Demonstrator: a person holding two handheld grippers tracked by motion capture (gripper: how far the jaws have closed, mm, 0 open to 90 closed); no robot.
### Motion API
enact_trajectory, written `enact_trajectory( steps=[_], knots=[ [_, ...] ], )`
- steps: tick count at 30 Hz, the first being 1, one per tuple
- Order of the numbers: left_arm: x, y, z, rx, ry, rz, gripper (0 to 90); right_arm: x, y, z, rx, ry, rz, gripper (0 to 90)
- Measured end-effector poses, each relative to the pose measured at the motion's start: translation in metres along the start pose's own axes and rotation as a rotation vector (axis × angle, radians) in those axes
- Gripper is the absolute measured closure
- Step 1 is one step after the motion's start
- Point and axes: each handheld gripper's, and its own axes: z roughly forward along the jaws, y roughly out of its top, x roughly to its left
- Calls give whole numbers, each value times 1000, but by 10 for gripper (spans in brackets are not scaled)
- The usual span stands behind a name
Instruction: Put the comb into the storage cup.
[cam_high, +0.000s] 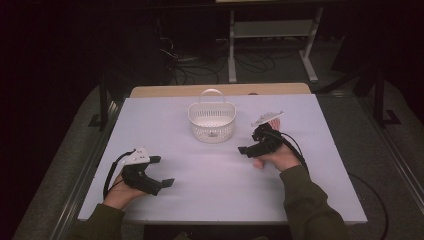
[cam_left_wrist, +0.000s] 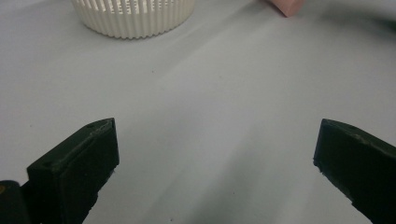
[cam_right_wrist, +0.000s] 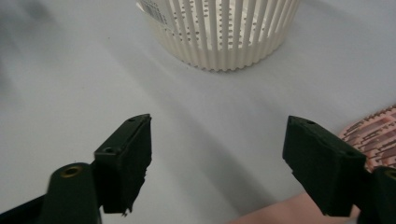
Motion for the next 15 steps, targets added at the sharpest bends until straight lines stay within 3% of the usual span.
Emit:
enact_trajectory(
  steps=[6, 15],
  knots=[
    [0, 0, 0, 1, 0, 0, 0, -1, -1, 0, 14, -5, 14, 392],
    [0, 0, -1, -2, 0, -4, 0, 1, -2, 3, 48, 5, -11, 655]
  ],
)
